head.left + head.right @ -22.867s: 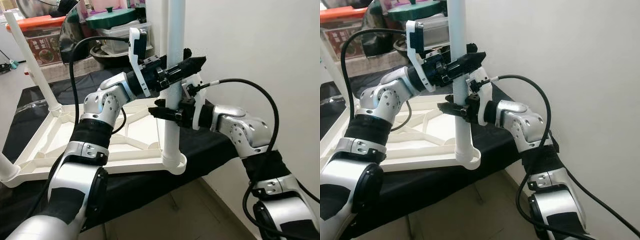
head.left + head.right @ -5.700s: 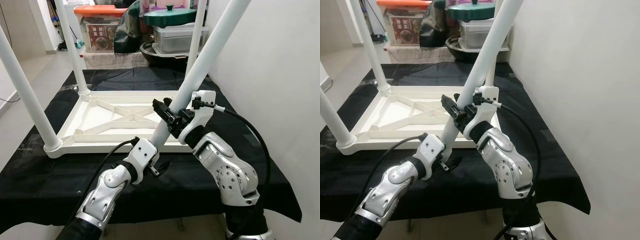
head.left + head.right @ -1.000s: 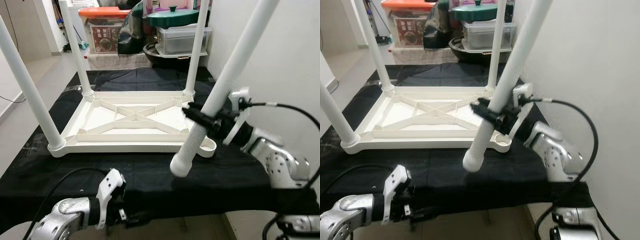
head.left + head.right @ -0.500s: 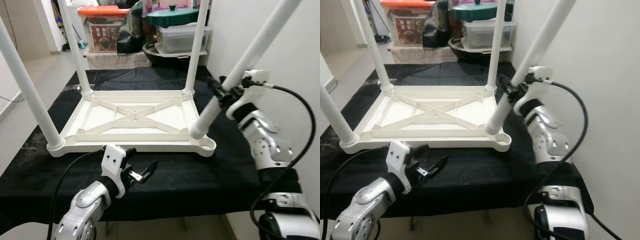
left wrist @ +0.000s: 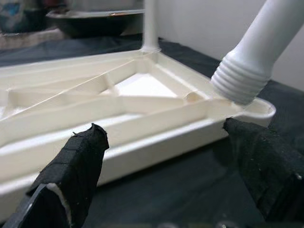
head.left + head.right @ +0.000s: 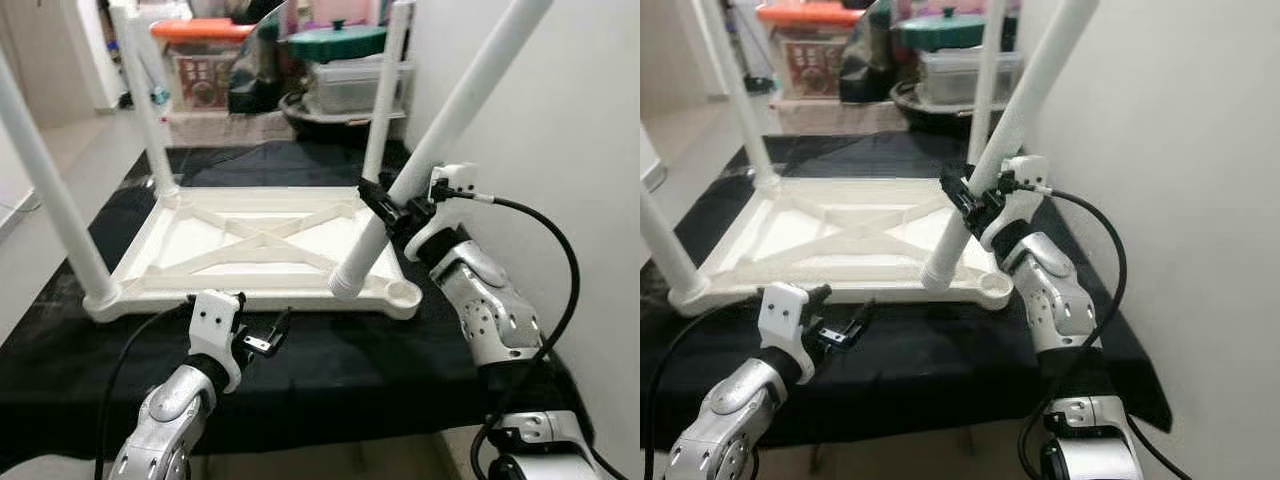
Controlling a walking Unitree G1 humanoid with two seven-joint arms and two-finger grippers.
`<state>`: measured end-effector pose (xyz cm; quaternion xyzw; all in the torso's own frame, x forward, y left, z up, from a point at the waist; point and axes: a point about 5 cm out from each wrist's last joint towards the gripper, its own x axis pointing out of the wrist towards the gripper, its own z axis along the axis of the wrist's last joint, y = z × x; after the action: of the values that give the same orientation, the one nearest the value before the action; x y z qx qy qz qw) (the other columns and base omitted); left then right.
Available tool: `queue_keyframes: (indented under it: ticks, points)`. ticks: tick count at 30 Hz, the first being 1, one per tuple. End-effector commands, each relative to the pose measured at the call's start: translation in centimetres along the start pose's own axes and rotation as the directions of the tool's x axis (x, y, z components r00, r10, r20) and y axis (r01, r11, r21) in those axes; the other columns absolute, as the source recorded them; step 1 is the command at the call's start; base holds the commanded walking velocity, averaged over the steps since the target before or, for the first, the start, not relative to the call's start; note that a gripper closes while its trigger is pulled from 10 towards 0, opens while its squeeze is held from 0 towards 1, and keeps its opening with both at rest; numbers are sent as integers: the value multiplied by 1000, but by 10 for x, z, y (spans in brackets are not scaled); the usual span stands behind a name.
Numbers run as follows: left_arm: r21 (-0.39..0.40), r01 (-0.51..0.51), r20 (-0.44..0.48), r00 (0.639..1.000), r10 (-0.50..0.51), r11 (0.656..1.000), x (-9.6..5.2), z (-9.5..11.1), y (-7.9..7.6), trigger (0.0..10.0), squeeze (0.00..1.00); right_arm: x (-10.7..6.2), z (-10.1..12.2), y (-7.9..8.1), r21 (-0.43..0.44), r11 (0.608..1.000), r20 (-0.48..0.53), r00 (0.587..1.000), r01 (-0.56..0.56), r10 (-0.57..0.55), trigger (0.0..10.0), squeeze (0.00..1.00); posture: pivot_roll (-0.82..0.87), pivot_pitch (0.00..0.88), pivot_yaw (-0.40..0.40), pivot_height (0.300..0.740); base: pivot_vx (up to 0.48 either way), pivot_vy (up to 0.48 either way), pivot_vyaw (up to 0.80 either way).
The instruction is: Building children table
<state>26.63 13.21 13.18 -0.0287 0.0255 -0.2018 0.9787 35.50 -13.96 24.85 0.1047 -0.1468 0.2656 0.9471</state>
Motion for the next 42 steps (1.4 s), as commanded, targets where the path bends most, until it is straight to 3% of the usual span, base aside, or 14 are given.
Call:
queue_keyframes:
  ticks: [1, 5, 6, 7, 14, 20, 23, 26, 30, 35, 42]
  points:
    - [-4, -8, 4, 1000, 8, 1000, 4, 1, -3, 10000, 0, 0, 4, -1, -5, 1000, 25, 1000, 6, -6, 0, 0, 56, 21, -25, 740, 0, 0, 0]
    - [-10, -21, 1, 1000, 21, 1000, 5, 0, -3, 10000, 0, 1, 5, 0, -9, 1000, 23, 1000, 5, -4, 314, 0, 55, 22, -28, 740, 0, 0, 0]
    - [-15, -24, 4, 1000, 24, 1000, 5, 0, -3, 10000, 0, 1, 5, 0, -9, 1000, 20, 1000, 6, -5, 4549, 0, 54, 23, -28, 740, 0, 0, 0]
    - [-24, -22, 7, 1000, 22, 999, 5, 0, -4, 10000, 0, 1, 5, 0, -9, 1000, 16, 1000, 4, -4, 10000, 0, 54, 23, -28, 740, 0, 0, 0]
    - [-11, -3, 9, 1000, 3, 1000, 5, -1, -9, 10000, 0, 5, 11, 0, 26, 998, 23, 998, -50, 50, 10000, 0, 54, 25, -33, 740, 0, 0, 0]
    - [-28, 87, -1, 996, -87, 996, -1, -1, -21, 10000, 0, 9, 18, -7, 101, 979, -11, 984, -176, 178, 10000, 0, 57, 44, -38, 740, 0, 0, 0]
    - [-71, 209, -13, 977, -211, 975, -13, -2, -38, 10000, 0, 14, 21, -11, 110, 947, -69, 949, -301, 309, 10000, 0, 66, 74, -39, 740, 0, 0, 0]
    - [-85, 235, -15, 971, -237, 968, -17, -2, -43, 10000, 0, 15, 23, -12, 101, 941, -86, 939, -324, 333, 10000, 0, 67, 79, -38, 740, 0, 0, 0]
    - [-137, 325, -31, 943, -332, 936, -34, -2, -59, 10000, 0, 20, 28, -21, 88, 924, -123, 916, -373, 382, 10000, 0, 93, 136, -39, 740, 0, 0, 0]
    - [-209, 407, -53, 903, -426, 889, -59, 0, -74, 10000, 0, 14, 39, -34, 120, 855, -163, 840, -504, 518, 10000, 0, 103, 185, -34, 740, 0, 0, 0]
    - [-215, 395, -73, 905, -418, 893, -71, 2, -76, 10000, 0, 12, 42, -33, 107, 782, -205, 756, -614, 622, 10000, 0, 115, 216, -26, 740, 0, 0, 0]
